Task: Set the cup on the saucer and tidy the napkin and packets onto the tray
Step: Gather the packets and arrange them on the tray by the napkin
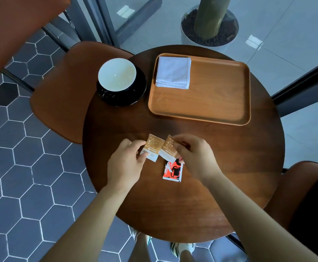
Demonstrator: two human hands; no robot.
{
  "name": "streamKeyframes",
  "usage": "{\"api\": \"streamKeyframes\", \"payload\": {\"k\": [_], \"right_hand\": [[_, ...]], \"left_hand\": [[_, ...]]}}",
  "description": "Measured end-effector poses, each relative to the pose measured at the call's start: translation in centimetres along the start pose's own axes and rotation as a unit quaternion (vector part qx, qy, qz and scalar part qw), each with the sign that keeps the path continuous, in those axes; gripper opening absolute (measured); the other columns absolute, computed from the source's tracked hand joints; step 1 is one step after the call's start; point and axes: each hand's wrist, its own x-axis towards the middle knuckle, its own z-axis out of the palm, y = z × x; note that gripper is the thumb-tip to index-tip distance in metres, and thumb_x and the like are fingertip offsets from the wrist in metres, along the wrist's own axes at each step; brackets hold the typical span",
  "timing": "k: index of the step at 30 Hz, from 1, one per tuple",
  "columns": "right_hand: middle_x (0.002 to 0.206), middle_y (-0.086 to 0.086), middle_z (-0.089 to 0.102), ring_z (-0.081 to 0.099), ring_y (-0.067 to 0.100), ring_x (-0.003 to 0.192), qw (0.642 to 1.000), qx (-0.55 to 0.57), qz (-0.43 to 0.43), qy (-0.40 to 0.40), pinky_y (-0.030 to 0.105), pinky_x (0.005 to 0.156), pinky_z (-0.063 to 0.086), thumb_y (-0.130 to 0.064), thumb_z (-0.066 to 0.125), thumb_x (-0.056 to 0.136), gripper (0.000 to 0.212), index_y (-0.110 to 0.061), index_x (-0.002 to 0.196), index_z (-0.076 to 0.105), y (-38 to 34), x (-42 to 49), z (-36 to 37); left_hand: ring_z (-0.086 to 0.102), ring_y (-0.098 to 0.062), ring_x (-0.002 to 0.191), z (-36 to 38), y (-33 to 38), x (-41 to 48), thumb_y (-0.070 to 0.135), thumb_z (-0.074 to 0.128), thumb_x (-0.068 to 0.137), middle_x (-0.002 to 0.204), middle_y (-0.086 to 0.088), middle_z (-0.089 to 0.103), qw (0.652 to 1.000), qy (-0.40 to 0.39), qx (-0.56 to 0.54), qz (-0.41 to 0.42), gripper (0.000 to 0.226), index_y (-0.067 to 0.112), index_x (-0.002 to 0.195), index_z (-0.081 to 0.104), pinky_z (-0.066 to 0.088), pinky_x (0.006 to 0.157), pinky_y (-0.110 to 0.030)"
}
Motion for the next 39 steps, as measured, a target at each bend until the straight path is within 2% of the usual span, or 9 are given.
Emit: {"api": "streamKeyframes", "payload": {"k": [5,10,13,18,20,23,26,33,39], "right_hand": [[0.098,-0.006,0.072,0.069,0.018,0.086,0.999,-0.034,-0.019,-0.016,0.039,0.079,0.058,-0.012,0.060,0.091,0.023,-0.022,0.109,0.069,-1.6,2.3,0.6],[0.088,-0.006,0.072,0.070,0.021,0.080,0.999,-0.038,0.003,-0.016,0.046,0.075,0.059,-0.012,0.062,0.090,0.019,-0.031,0.093,0.063,-1.0,2.7,0.8],[0.083,-0.001,0.072,0.073,0.018,0.068,0.999,-0.026,0.013,-0.020,0.045,0.068,0.061,-0.010,0.063,0.090,0.017,-0.026,0.087,0.061,-0.5,2.8,0.9],[0.095,-0.006,0.065,0.072,0.011,0.068,0.997,0.052,0.045,0.022,0.023,0.054,0.057,-0.001,0.059,0.084,0.046,-0.030,0.119,0.059,-0.8,2.0,1.7],[0.093,-0.010,0.066,0.070,0.014,0.077,0.998,-0.042,0.032,0.020,0.025,0.060,0.054,-0.005,0.058,0.083,0.046,-0.029,0.122,0.063,-0.9,1.5,2.2],[0.081,-0.007,0.069,0.060,0.014,0.068,0.981,-0.190,-0.004,0.044,0.027,0.056,0.047,-0.013,0.062,0.084,0.017,-0.021,0.097,0.069,-1.1,0.8,2.7],[0.071,-0.009,0.067,0.060,0.002,0.061,0.991,-0.120,0.032,0.050,0.025,0.051,0.045,-0.018,0.065,0.083,0.007,-0.023,0.079,0.063,-1.0,0.5,2.7],[0.067,0.005,0.072,0.071,0.020,0.056,0.982,0.137,0.110,0.067,0.040,0.056,0.062,-0.013,0.073,0.086,0.011,-0.013,0.085,0.062,-2.5,0.3,3.6],[0.077,-0.005,0.067,0.059,0.017,0.068,0.976,-0.208,0.018,0.061,0.017,0.050,0.032,-0.026,0.064,0.087,0.007,-0.020,0.085,0.062,-1.8,0.6,4.4]], "left_hand": [[0.066,-0.025,0.086,-1.4,-1.1,1.4,0.007,0.082,0.074,0.102,-0.012,0.063,0.991,0.016,0.083,0.100,0.056,0.015,0.127,0.066,0.058,0.057,-0.034],[0.063,-0.020,0.079,-1.0,-0.8,0.6,0.039,0.071,0.087,0.095,-0.006,0.063,0.997,0.033,0.046,0.047,0.032,0.018,0.111,0.069,0.048,0.053,-0.026],[0.064,-0.022,0.087,-0.3,-0.7,0.1,0.031,0.078,0.083,0.100,-0.008,0.064,0.995,-0.002,0.042,0.088,0.035,0.017,0.115,0.071,0.053,0.058,-0.029],[0.059,-0.024,0.105,-0.8,-0.8,1.9,0.007,0.073,0.085,0.113,-0.007,0.065,0.994,0.002,-0.021,0.106,0.041,0.013,0.125,0.065,0.056,0.082,-0.038],[0.060,-0.024,0.105,-0.8,-1.1,1.4,0.009,0.073,0.086,0.114,-0.009,0.065,0.995,0.031,-0.050,0.076,0.037,0.010,0.122,0.067,0.058,0.080,-0.037],[0.060,-0.024,0.097,-0.2,-1.8,-0.3,0.018,0.080,0.081,0.107,-0.010,0.064,0.997,0.056,-0.049,0.038,0.037,0.011,0.116,0.068,0.057,0.070,-0.031],[0.058,-0.023,0.097,0.6,-2.2,-1.1,0.024,0.083,0.077,0.106,-0.009,0.063,0.998,0.055,-0.036,0.019,0.046,0.014,0.119,0.068,0.052,0.069,-0.026],[0.055,-0.020,0.093,1.1,-2.1,-0.9,0.022,0.084,0.076,0.104,-0.006,0.060,0.997,0.071,-0.028,0.011,0.046,0.017,0.119,0.068,0.050,0.067,-0.024],[0.058,-0.022,0.088,0.4,-2.3,-1.0,0.014,0.082,0.077,0.102,-0.006,0.061,0.995,0.064,-0.080,-0.005,0.044,0.012,0.119,0.070,0.057,0.069,-0.033]]}}
